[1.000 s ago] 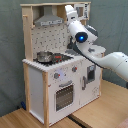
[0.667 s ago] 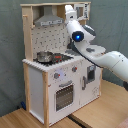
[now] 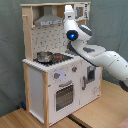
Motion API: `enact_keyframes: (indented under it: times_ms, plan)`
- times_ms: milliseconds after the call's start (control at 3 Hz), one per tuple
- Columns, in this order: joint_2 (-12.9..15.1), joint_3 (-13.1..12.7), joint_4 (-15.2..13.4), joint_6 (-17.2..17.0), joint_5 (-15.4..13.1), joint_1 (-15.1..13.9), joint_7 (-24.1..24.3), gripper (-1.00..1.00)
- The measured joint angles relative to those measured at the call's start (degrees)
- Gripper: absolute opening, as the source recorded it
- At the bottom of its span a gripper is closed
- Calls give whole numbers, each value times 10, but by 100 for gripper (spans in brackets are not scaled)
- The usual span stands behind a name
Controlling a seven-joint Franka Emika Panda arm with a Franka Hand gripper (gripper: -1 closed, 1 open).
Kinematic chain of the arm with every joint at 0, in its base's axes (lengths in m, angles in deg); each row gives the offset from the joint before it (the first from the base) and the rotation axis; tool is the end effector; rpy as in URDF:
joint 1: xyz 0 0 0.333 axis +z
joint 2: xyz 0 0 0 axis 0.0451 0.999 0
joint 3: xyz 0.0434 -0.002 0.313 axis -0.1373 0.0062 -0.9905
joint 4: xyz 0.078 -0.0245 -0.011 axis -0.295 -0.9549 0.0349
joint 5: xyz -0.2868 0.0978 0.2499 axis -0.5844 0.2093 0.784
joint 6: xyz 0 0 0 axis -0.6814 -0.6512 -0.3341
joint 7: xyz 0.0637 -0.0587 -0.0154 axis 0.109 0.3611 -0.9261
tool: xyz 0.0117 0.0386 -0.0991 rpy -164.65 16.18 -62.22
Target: Play with the kitchen
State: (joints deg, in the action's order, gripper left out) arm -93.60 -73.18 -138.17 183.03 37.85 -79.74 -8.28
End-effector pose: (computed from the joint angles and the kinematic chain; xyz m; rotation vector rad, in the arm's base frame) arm 0.4667 0.4149 0.6777 1.3712 0.1211 1.3125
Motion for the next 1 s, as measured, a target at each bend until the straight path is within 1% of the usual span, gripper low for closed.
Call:
enact_keyframes:
  times_ms: [333, 667, 1000]
  plan:
    - [0, 0, 6, -18, 0, -5, 8, 100]
    - [0, 0, 6, -20, 0, -5, 10, -100]
    - [6, 8, 6, -48, 0, -22, 19, -100]
